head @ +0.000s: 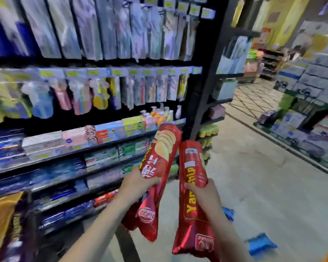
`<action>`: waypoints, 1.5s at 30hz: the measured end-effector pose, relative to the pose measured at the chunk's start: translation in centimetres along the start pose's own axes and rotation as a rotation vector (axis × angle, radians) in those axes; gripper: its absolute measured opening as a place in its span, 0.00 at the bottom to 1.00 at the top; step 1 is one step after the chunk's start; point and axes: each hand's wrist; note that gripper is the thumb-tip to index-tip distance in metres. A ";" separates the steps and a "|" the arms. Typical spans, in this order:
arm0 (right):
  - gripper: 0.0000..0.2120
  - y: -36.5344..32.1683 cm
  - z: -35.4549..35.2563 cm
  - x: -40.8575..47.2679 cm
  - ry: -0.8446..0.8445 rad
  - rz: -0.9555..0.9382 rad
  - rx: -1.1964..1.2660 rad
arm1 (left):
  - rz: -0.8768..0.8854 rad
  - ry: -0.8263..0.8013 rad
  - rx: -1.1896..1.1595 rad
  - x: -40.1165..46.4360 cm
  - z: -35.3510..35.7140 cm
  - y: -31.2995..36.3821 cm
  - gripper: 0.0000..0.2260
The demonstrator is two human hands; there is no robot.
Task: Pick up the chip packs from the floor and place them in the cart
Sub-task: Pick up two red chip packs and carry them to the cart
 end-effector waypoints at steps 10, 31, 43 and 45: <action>0.25 -10.1 28.0 -10.9 -0.357 -0.143 -0.018 | -0.160 0.426 -0.045 -6.0 -28.1 -17.0 0.29; 0.43 -16.4 70.4 -44.0 -0.805 -0.158 -0.360 | -0.564 0.767 -0.217 -19.7 -58.2 -49.5 0.23; 0.43 -13.7 77.5 -48.6 -0.742 -0.151 -0.596 | -0.656 0.722 -0.120 -18.6 -60.0 -57.9 0.24; 0.40 -13.9 77.7 -48.6 -0.744 -0.175 -0.597 | -0.657 0.729 -0.041 -18.5 -59.8 -58.3 0.24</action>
Point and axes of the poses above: each hand's wrist, its own x-axis towards the middle knuckle, its own z-axis out of the palm, y = z × x, and after that the axes turned 8 degrees about -z, right-handed
